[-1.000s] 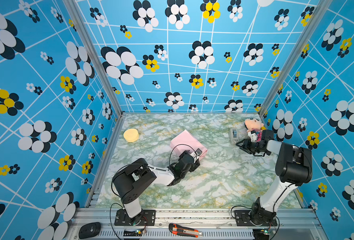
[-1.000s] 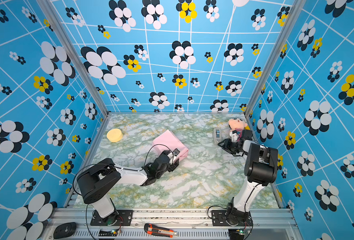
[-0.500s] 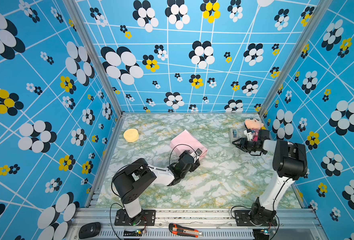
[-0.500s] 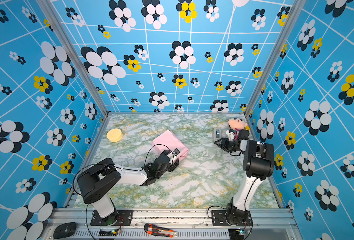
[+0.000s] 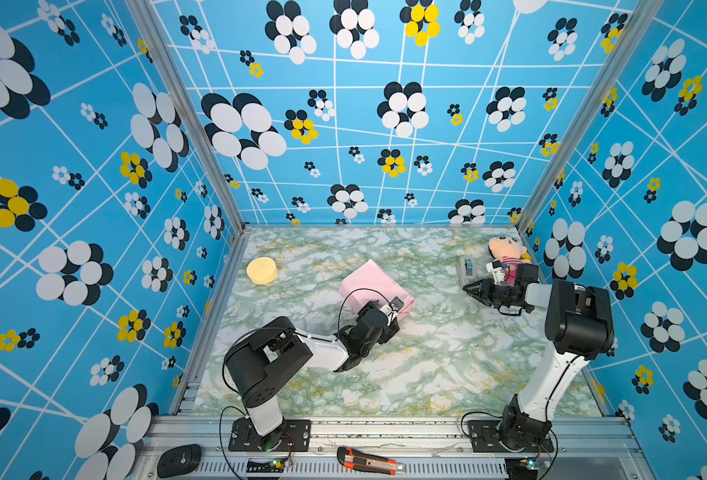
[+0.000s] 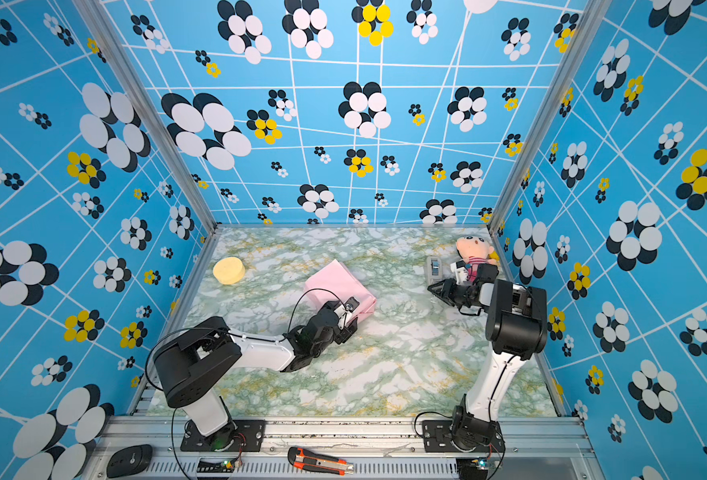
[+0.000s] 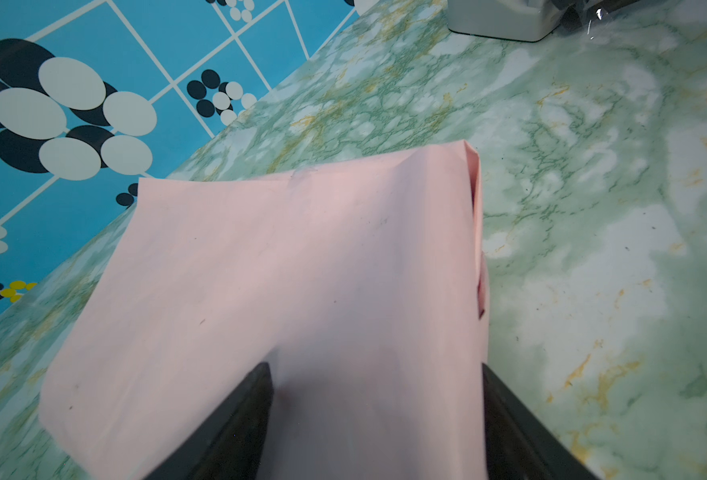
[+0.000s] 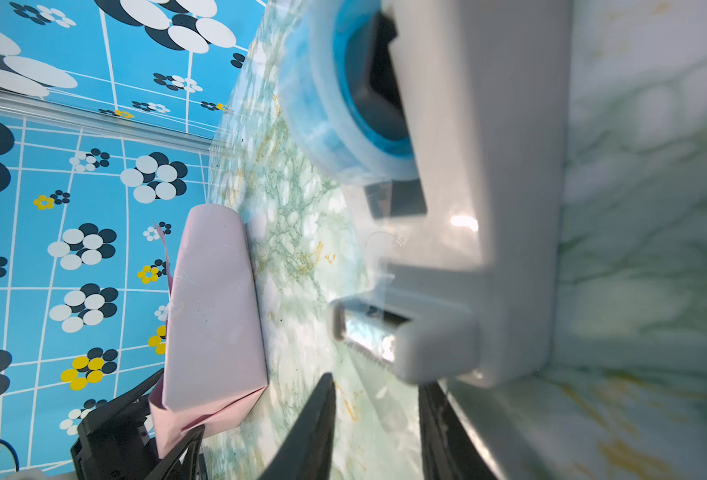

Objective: Wrap the gift box in paper

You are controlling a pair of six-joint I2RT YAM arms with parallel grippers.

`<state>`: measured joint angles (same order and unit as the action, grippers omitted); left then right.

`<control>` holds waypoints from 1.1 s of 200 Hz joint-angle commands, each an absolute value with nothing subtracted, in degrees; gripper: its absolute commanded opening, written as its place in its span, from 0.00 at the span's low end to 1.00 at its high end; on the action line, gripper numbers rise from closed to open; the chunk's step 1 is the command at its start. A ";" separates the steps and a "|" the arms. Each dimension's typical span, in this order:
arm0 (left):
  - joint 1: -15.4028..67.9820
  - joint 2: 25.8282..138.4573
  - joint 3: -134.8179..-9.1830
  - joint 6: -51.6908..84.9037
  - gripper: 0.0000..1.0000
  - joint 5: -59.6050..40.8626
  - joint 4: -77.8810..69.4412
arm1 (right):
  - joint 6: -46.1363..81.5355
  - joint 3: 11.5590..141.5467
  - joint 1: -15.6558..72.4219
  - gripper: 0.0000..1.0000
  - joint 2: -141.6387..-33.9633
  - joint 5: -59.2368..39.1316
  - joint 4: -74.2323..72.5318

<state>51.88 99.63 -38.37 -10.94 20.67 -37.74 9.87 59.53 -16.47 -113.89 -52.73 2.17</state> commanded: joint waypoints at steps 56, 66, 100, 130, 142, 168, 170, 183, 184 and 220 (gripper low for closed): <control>51.55 101.95 -36.37 -8.80 0.76 20.21 -25.93 | 9.23 57.75 -16.88 0.26 -111.11 -54.82 3.02; 51.57 101.95 -36.38 -8.70 0.76 20.21 -25.93 | 9.23 57.42 -16.96 0.24 -110.67 -54.29 3.37; 51.54 102.04 -36.62 -8.79 0.76 20.21 -25.76 | 9.14 56.95 -17.23 0.13 -108.83 -52.85 5.72; 51.51 102.04 -36.73 -8.79 0.76 20.17 -25.75 | 10.85 57.18 -17.40 0.00 -107.82 -51.17 8.61; 51.51 102.04 -36.81 -8.88 0.76 20.20 -25.66 | 12.94 56.89 -17.53 0.00 -107.42 -51.27 8.78; 51.55 102.13 -36.98 -8.88 0.76 20.08 -25.67 | 16.75 56.24 -17.63 0.00 -107.08 -52.76 9.05; 51.56 102.13 -37.00 -8.88 0.76 20.09 -25.66 | 16.84 56.03 -17.59 0.00 -106.99 -52.89 9.05; 51.52 102.13 -36.94 -8.88 0.76 20.16 -25.75 | 17.56 55.01 -17.60 0.00 -106.22 -53.98 9.01; 51.51 102.13 -36.93 -8.88 0.76 20.14 -25.75 | 17.57 54.93 -17.59 0.00 -106.15 -54.06 9.07; 51.58 102.22 -36.97 -8.88 0.76 19.95 -25.84 | 17.53 53.04 -17.58 0.00 -102.93 -53.80 11.80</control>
<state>51.88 99.63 -38.65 -10.94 20.84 -37.32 16.38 55.64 -17.28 -106.63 -52.01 5.10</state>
